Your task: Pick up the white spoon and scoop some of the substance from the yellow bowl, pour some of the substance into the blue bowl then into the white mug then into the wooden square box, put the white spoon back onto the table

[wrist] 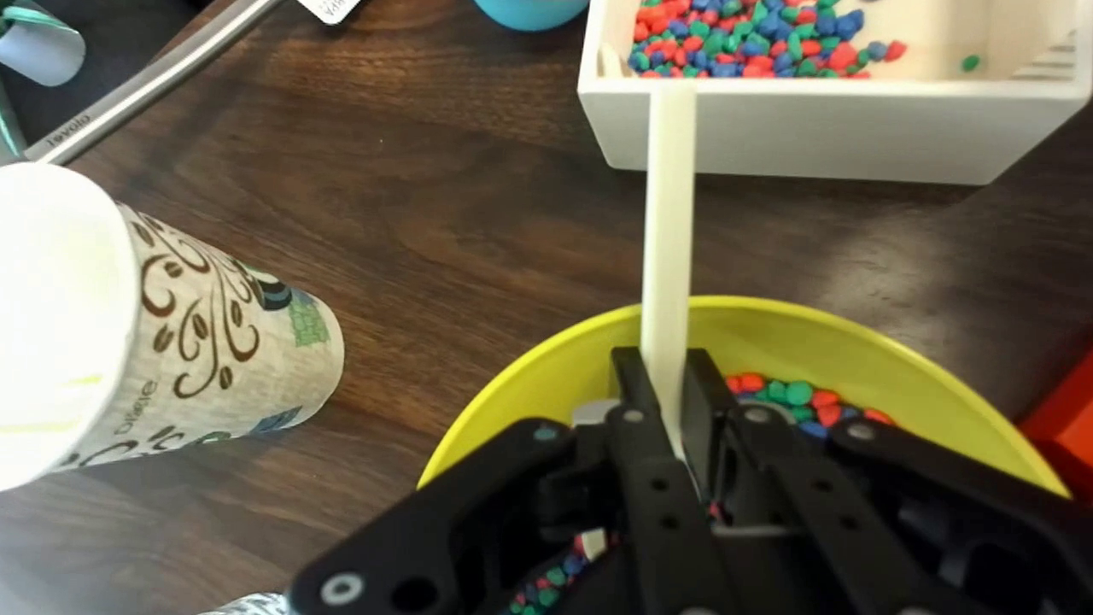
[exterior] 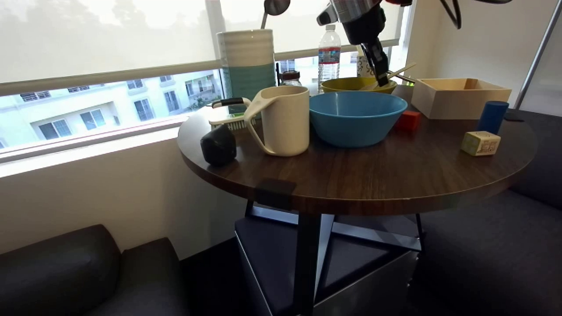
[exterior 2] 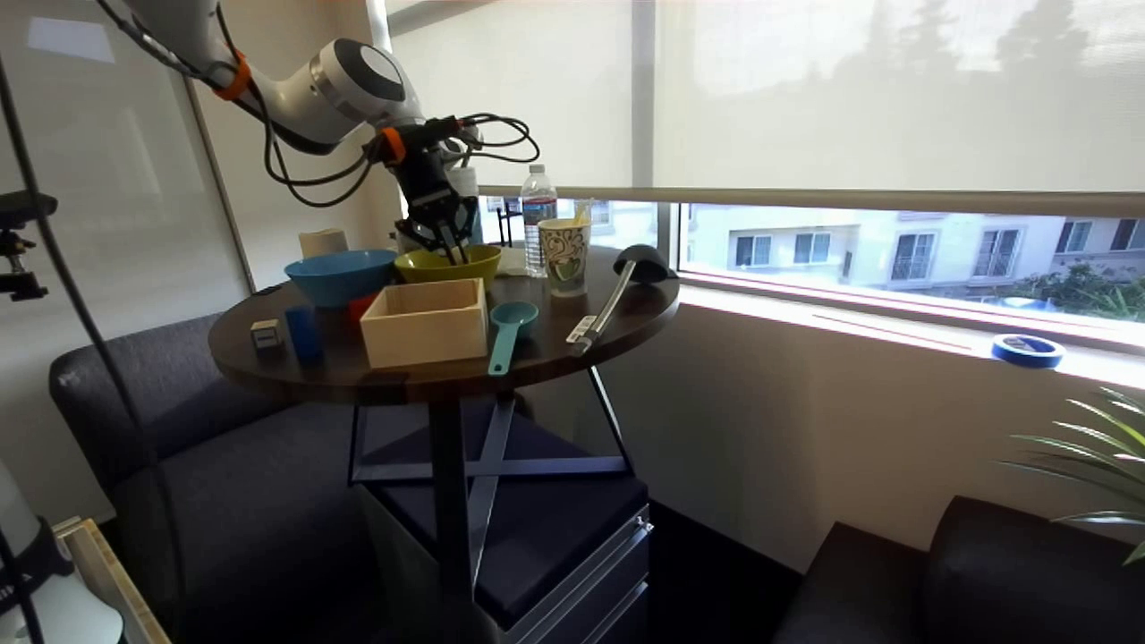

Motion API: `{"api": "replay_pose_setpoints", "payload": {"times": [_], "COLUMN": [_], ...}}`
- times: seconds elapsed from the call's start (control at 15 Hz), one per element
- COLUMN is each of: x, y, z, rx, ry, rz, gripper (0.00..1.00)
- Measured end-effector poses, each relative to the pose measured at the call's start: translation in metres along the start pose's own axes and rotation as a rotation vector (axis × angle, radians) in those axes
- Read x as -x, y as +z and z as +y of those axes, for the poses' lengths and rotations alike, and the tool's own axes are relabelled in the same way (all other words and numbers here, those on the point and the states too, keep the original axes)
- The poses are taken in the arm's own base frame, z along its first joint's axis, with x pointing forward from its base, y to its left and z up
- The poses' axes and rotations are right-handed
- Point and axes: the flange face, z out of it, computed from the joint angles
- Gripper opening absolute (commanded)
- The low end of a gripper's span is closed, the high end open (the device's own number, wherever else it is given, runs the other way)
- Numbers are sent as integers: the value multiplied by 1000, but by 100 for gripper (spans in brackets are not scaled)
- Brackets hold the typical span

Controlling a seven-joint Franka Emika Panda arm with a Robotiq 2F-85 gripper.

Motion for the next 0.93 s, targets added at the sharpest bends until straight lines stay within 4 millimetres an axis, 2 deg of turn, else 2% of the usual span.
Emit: {"api": "replay_pose_setpoints", "payload": {"times": [0.4, 0.93], "x": [-14, -23], "y": [2, -3], "z": [9, 13], "rx": [-8, -64], "ry": [-60, -118], "rz": [-8, 142], "gripper": [3, 3]}}
